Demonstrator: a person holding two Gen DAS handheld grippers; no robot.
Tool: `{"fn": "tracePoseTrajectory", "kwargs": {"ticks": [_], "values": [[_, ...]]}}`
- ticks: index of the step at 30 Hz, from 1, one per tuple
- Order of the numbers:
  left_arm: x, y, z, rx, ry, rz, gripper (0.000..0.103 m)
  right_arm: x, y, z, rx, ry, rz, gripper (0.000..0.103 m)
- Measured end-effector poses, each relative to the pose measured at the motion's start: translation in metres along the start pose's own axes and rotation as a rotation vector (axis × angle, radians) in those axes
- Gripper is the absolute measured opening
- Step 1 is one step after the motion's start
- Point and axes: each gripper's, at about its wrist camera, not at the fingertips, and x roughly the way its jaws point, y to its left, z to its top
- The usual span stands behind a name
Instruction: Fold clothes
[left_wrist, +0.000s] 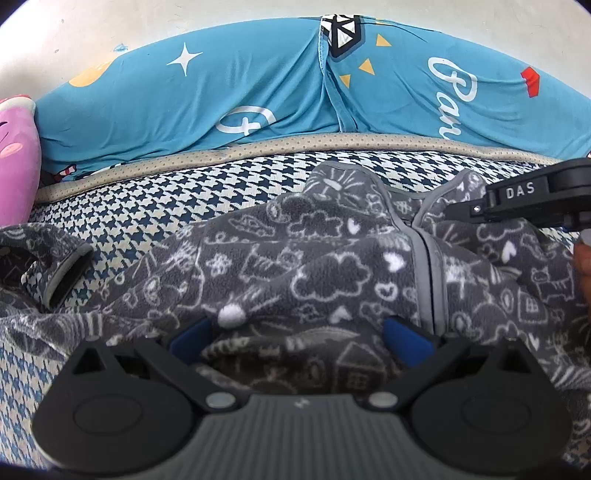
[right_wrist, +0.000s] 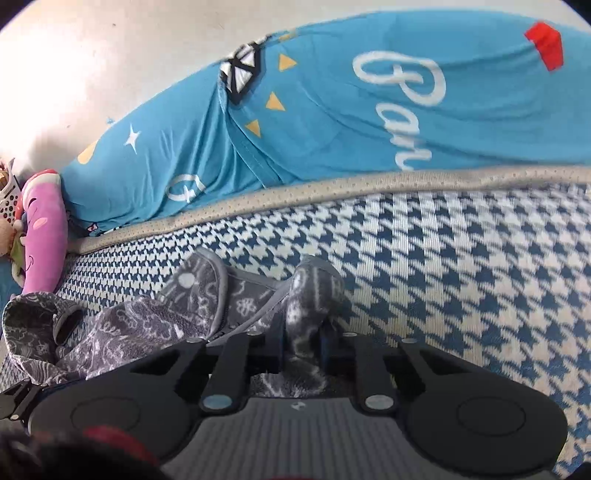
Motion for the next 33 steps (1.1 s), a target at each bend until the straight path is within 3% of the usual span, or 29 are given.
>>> {"fn": "tracePoseTrajectory", "kwargs": {"ticks": [8,19,24,28,33], "values": [[-0.013,-0.003,0.003,-0.043,-0.035,-0.138,0.103,-0.027,0.018,0.020,-0.069,-0.139,-0.016,0.015],[-0.004,-0.015,0.012,-0.140,-0.066,-0.193,0.103,-0.064,0.056,0.048,-0.121,-0.321,0.059,0.014],[0.005,-0.017,0.028,-0.186,-0.115,-0.179,0.103,-0.081,0.062,0.058,-0.102,-0.408,0.090,0.010],[0.016,-0.025,0.045,-0.176,-0.152,-0.104,0.103,-0.088,0.066,0.065,-0.078,-0.480,0.088,0.010],[0.037,-0.028,0.066,-0.177,-0.176,-0.038,0.103,-0.070,0.058,0.067,-0.022,-0.463,0.038,0.011]]}}
